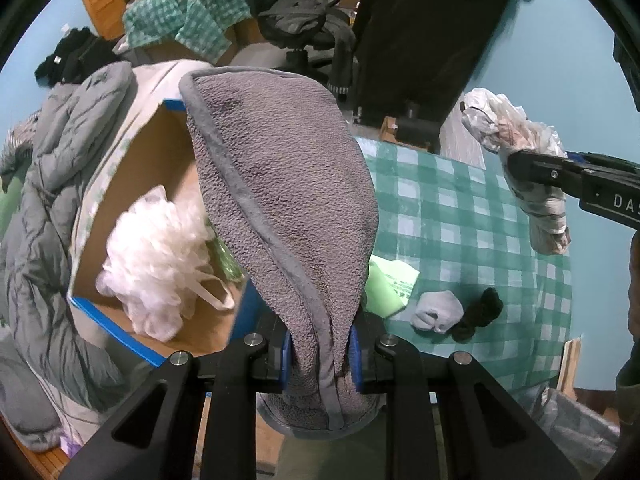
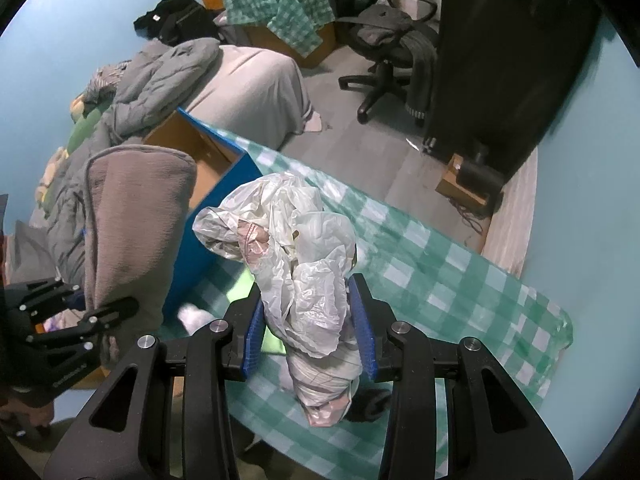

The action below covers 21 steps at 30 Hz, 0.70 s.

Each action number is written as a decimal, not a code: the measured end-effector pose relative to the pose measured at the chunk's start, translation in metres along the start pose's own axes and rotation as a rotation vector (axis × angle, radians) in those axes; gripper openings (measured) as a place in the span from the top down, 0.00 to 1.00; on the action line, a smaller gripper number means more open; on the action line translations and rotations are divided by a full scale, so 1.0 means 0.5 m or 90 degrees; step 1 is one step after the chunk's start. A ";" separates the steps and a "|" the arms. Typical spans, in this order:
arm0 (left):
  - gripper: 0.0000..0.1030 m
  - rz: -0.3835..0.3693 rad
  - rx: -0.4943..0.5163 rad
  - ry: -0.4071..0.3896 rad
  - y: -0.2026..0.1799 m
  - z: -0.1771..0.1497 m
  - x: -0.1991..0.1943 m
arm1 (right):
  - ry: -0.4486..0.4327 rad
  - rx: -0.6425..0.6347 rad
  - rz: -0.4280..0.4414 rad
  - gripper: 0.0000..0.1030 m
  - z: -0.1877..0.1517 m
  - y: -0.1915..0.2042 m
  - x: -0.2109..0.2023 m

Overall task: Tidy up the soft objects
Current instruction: 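Carry the grey towel and plastic bag over the box with both grippers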

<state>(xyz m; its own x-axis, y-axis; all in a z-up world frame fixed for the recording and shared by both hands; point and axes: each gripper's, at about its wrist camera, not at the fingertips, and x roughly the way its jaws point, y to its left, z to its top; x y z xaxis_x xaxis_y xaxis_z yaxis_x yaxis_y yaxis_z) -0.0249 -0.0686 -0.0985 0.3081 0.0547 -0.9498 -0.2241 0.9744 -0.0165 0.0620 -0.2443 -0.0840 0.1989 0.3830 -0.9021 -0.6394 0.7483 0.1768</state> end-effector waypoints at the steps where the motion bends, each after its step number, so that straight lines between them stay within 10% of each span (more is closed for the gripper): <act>1: 0.79 0.001 0.005 -0.002 0.004 0.004 -0.002 | -0.002 0.000 0.001 0.63 0.003 0.005 -0.001; 21: 0.79 0.015 -0.011 -0.027 0.144 0.049 -0.017 | -0.013 -0.010 0.020 0.63 0.081 0.122 0.034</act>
<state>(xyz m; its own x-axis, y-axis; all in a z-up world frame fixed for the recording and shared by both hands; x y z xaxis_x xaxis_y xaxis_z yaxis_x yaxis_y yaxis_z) -0.0211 0.0063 -0.0842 0.3408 0.0869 -0.9361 -0.2476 0.9689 -0.0002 0.0564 -0.1703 -0.0729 0.1936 0.4180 -0.8876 -0.6576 0.7267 0.1988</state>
